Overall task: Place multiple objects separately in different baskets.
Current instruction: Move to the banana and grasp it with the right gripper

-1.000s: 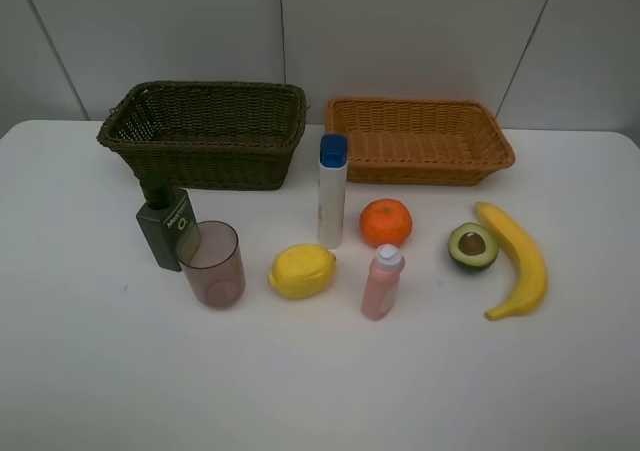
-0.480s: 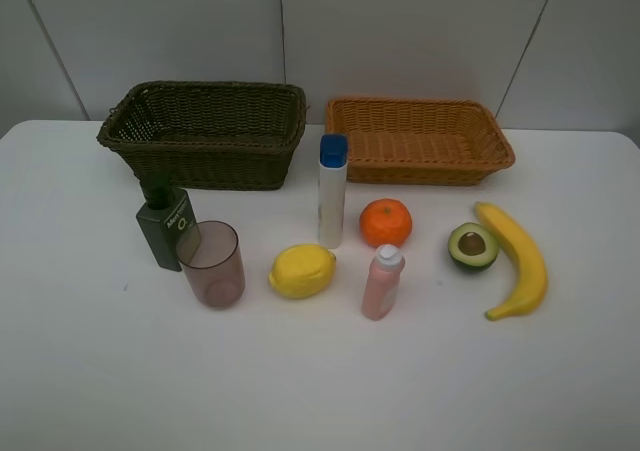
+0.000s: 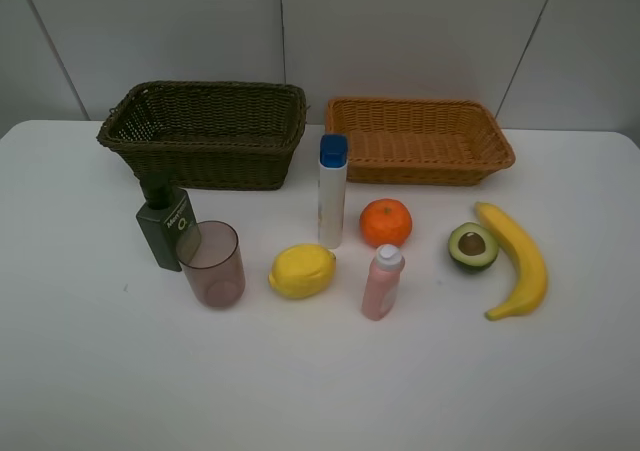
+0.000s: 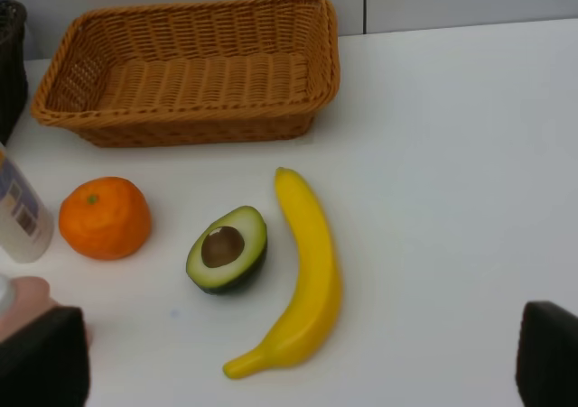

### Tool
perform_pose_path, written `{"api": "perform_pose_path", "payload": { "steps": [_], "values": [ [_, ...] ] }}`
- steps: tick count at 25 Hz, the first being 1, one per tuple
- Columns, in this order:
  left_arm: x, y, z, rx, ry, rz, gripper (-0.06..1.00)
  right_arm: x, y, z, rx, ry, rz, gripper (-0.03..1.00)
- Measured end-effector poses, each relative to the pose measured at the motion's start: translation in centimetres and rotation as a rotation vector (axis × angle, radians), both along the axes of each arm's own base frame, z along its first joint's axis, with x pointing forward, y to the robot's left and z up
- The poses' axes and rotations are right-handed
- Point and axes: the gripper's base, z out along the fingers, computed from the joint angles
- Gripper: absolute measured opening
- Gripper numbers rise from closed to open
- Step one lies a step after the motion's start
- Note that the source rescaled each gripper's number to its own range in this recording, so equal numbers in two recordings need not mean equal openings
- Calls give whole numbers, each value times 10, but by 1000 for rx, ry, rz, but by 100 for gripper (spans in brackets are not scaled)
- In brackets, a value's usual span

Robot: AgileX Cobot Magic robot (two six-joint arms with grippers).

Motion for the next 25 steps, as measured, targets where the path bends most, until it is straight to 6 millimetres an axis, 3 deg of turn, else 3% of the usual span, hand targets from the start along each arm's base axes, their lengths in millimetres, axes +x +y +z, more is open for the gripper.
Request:
{"api": "perform_pose_path", "payload": {
  "steps": [4,11,16,25],
  "values": [
    [0,0,0,0,0,0,95,19,1,17,-2,63,0,100],
    [0,0,0,0,0,0,95,72,2,36,-8,227,0,100],
    [0,0,0,0,0,0,95,118,4,27,-13,385,0,100],
    [0,0,0,0,0,0,95,186,6,-12,-19,545,2,100]
  ]
}}
